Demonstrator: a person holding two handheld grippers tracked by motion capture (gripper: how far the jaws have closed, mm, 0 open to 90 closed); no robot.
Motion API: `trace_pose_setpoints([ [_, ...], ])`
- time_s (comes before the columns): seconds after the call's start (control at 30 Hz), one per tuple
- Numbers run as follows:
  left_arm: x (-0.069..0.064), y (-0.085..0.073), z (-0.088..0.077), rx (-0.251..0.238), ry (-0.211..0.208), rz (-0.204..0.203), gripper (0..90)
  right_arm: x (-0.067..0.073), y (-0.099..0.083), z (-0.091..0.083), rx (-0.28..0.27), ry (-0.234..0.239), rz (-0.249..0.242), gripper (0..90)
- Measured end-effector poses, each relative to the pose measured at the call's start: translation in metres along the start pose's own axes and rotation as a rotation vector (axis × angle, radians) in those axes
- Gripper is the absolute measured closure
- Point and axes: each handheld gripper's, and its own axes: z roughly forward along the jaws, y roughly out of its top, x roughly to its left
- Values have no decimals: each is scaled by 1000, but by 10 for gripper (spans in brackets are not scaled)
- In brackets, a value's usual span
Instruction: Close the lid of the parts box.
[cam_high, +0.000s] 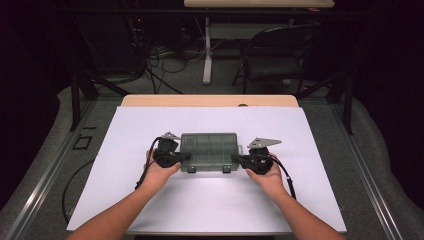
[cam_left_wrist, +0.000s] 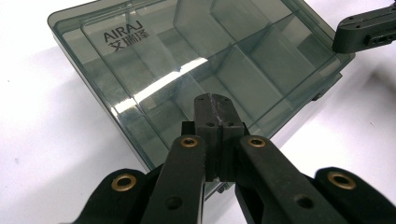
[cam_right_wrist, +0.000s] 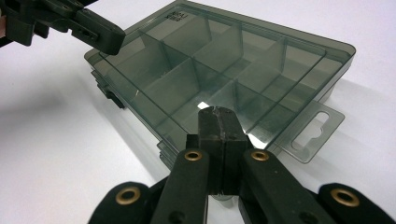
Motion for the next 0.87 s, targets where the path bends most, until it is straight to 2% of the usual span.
trace_pose_setpoints([
  [0.17, 2, -1, -4, -5, 6, -14, 900, 0, 2, -4, 0, -11, -5, 895],
  [0.3, 2, -1, -12, -27, 8, -25, 830, -1, 4, -12, -24, -29, -1, 831],
  [0.33, 2, -2, -15, -37, 20, -22, 820, -1, 5, -14, -22, -36, -8, 818],
  [0.47, 4, -8, -23, -60, 29, -20, 702, 0, 4, -22, -13, -53, -22, 689],
  [0.57, 8, -16, -32, -101, 47, -31, 607, 1, 2, -28, -10, -83, -23, 589],
  [0.63, 12, -22, -36, -110, 61, -38, 569, 3, 0, -30, -7, -104, -30, 529],
  [0.77, 22, -34, -47, -130, 114, -42, 491, 4, -5, -36, -5, -144, -35, 481],
  [0.87, 30, -46, -56, -167, 124, -43, 457, 2, -9, -41, -3, -171, -26, 471],
])
